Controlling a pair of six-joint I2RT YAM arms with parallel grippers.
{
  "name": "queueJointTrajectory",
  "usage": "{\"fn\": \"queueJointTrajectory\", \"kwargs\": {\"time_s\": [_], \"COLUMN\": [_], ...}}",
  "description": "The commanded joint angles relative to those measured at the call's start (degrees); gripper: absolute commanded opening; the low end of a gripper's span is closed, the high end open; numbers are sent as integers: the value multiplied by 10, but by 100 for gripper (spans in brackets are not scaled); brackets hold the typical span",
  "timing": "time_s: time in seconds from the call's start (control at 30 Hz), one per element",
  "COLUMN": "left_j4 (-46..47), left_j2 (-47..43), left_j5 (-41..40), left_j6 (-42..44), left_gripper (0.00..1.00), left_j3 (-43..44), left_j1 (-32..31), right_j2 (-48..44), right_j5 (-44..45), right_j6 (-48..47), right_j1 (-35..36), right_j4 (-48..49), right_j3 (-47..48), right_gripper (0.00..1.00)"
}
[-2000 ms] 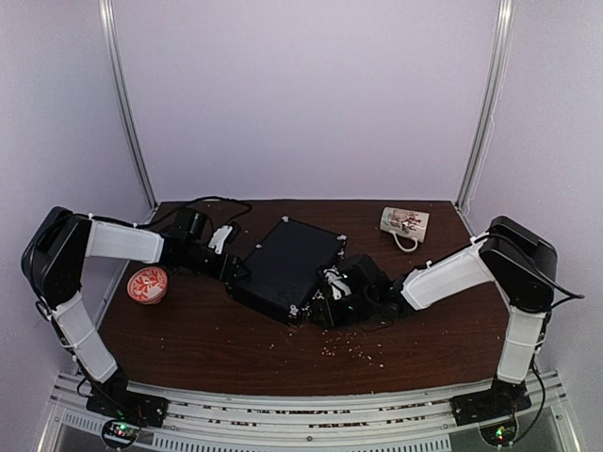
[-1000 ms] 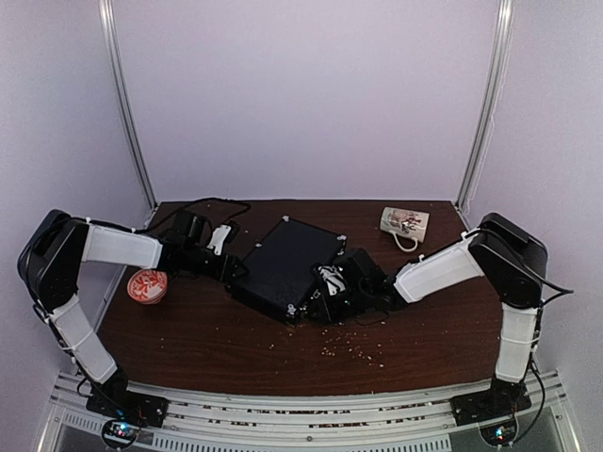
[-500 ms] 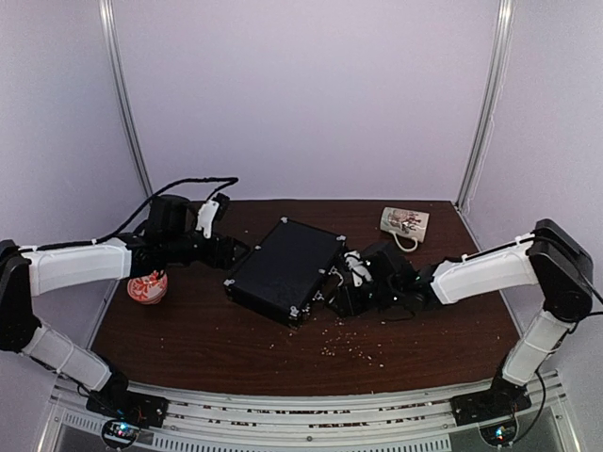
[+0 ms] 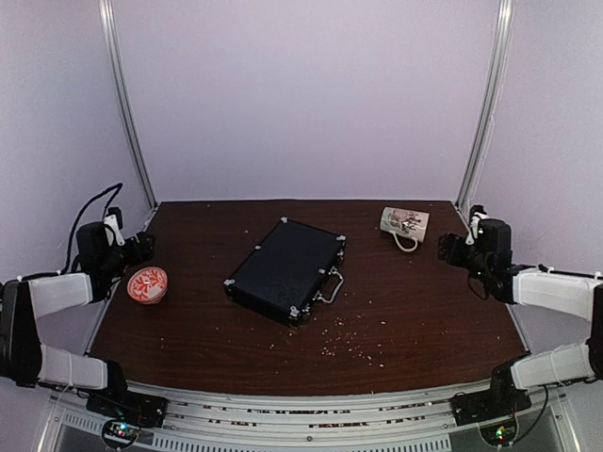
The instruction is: Pack up texas hold em set
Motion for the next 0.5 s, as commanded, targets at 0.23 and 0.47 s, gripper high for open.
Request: {"fn": "queueJointTrajectory", "kwargs": {"time_s": [0.23, 0.47], "left_j4": [295, 343], "left_j2": [-107, -57], "left_j5": [-141, -134], "left_j6": [108, 103], "left_gripper": [89, 89], "left_j3": [-194, -196], "left_j1": [32, 32], "right_j2": [-113, -58], "right_j5": [207, 189], "right_j6": [-68, -109], "right_j1": [-69, -69], "right_j4": [311, 435], "right_j3": [-202, -238], "right_gripper": [91, 91]}}
